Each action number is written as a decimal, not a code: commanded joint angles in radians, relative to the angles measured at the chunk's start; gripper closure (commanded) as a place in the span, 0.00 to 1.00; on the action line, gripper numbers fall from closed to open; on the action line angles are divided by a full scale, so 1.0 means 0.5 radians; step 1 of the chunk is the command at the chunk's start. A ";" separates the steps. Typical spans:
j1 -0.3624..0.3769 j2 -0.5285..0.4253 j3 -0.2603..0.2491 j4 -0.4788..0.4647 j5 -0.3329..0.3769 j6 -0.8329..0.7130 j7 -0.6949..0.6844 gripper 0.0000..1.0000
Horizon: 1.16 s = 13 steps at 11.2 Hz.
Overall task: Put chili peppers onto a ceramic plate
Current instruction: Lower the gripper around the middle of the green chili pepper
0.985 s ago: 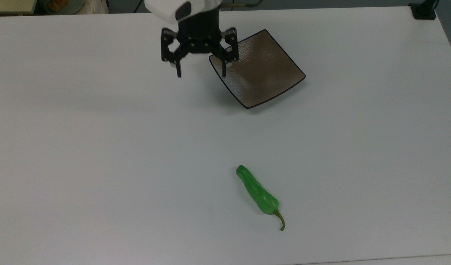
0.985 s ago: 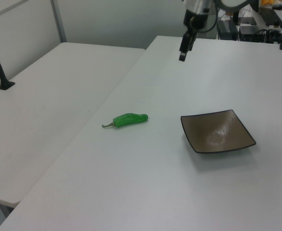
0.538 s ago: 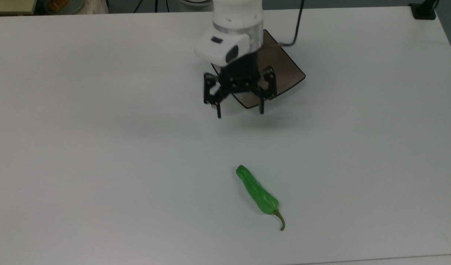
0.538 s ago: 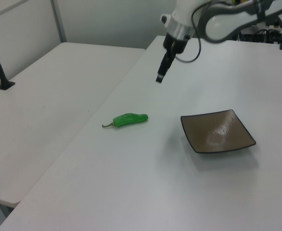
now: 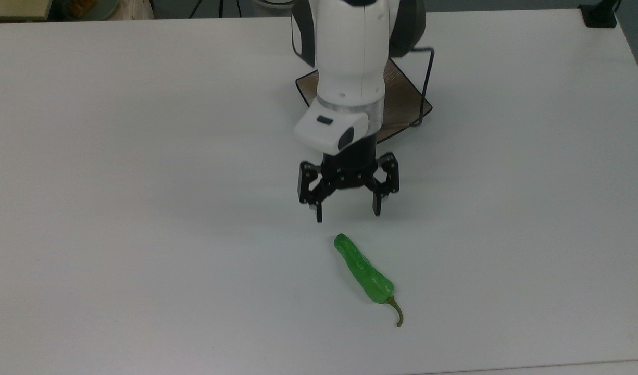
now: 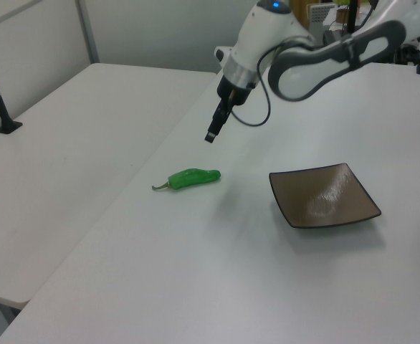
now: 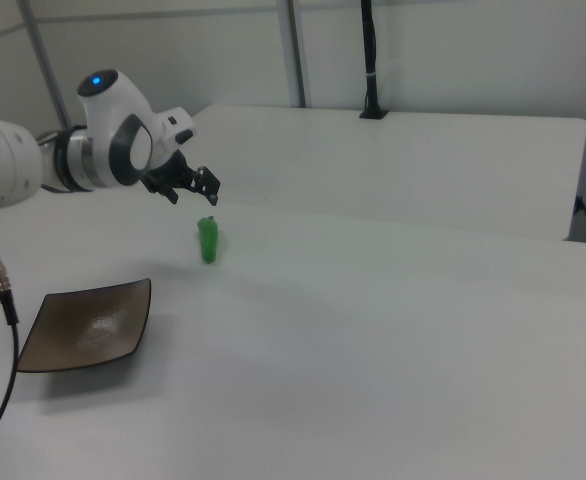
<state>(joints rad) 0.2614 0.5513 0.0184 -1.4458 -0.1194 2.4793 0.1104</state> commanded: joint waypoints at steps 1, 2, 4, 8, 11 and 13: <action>0.011 0.247 -0.003 0.121 -0.065 0.382 0.049 0.00; 0.011 0.284 -0.003 0.127 -0.065 0.431 0.049 0.00; 0.011 0.366 0.000 0.158 -0.083 0.508 0.049 0.00; 0.011 0.526 0.003 0.232 -0.218 0.594 0.049 0.00; 0.008 0.575 0.055 0.235 -0.224 0.598 0.049 0.00; 0.008 0.606 0.058 0.238 -0.224 0.601 0.052 0.03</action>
<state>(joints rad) 0.2656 0.8301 0.0427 -1.3472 -0.2073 2.7633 0.1105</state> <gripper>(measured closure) 0.000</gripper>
